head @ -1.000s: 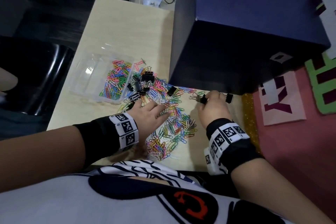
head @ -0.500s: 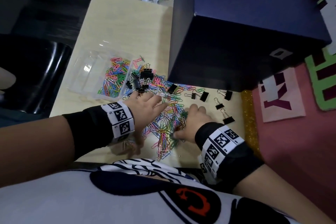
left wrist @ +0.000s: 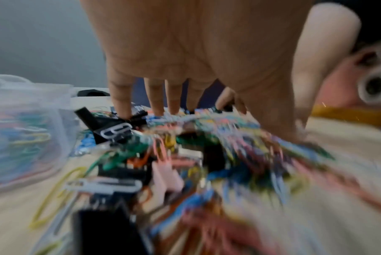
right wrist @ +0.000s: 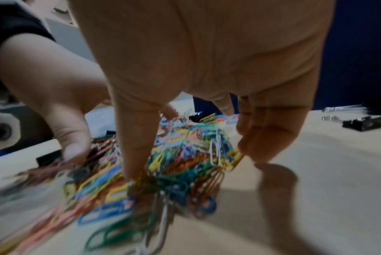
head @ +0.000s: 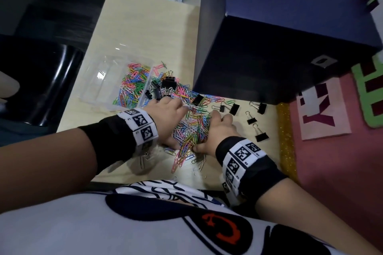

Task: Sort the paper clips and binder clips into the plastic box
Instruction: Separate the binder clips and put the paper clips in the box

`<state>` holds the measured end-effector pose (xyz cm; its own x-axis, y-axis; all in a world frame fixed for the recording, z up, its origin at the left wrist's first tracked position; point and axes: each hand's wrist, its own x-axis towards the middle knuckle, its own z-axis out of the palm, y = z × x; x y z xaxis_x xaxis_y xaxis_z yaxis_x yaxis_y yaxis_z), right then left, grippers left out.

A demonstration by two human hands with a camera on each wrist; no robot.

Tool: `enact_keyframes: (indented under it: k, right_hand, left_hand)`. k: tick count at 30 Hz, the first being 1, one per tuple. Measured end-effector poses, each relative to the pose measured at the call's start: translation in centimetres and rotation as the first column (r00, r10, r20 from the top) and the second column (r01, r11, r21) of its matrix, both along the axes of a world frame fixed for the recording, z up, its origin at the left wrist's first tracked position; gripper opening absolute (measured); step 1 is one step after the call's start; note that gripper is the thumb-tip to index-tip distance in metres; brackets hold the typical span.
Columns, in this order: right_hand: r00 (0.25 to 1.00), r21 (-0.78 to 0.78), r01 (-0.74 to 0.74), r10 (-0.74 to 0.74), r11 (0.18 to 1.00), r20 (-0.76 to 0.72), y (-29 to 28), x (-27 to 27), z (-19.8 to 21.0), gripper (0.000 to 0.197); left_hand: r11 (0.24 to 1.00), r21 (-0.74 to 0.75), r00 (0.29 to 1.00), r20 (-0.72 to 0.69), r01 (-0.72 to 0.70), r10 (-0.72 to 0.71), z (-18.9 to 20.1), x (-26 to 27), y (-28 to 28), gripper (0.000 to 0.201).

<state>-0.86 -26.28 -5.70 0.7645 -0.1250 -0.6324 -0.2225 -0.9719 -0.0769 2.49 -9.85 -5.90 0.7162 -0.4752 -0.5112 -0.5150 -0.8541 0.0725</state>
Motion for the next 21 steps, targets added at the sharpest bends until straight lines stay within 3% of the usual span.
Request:
enact_keyframes:
  k: [3,5,8,13,18,21]
  right_hand:
    - [0.981,0.087,-0.145,0.131,0.986,0.145,0.2,0.2,0.3,0.066]
    - [0.947,0.169,-0.273,0.234,0.947,0.221,1.2,0.2,0.1,0.042]
    - [0.890,0.211,-0.419,0.352,0.883,0.291,3.0,0.3,-0.4,0.028]
    - [0.819,0.170,-0.556,0.502,0.813,0.278,5.2,0.6,-1.2,0.035]
    - [0.759,0.073,-0.632,0.597,0.772,0.258,6.1,0.8,-1.6,0.038]
    - [0.738,0.060,-0.655,0.620,0.753,0.267,6.0,0.8,-1.5,0.039]
  left_hand:
    - [0.987,-0.083,0.991,-0.035,-0.136,0.133,0.5,1.1,1.0,0.044]
    - [0.986,-0.057,0.987,-0.037,-0.159,0.157,0.7,1.8,1.8,0.029]
    - [0.989,0.009,0.985,-0.091,-0.145,0.145,1.1,1.9,2.8,0.018]
    - [0.979,0.143,0.964,-0.201,-0.146,0.173,0.9,0.1,4.3,0.029]
    - [0.977,0.134,0.972,-0.144,-0.167,0.186,0.3,-1.5,5.0,0.062]
    - [0.983,0.103,0.981,-0.101,-0.155,0.165,0.0,-2.0,5.2,0.065]
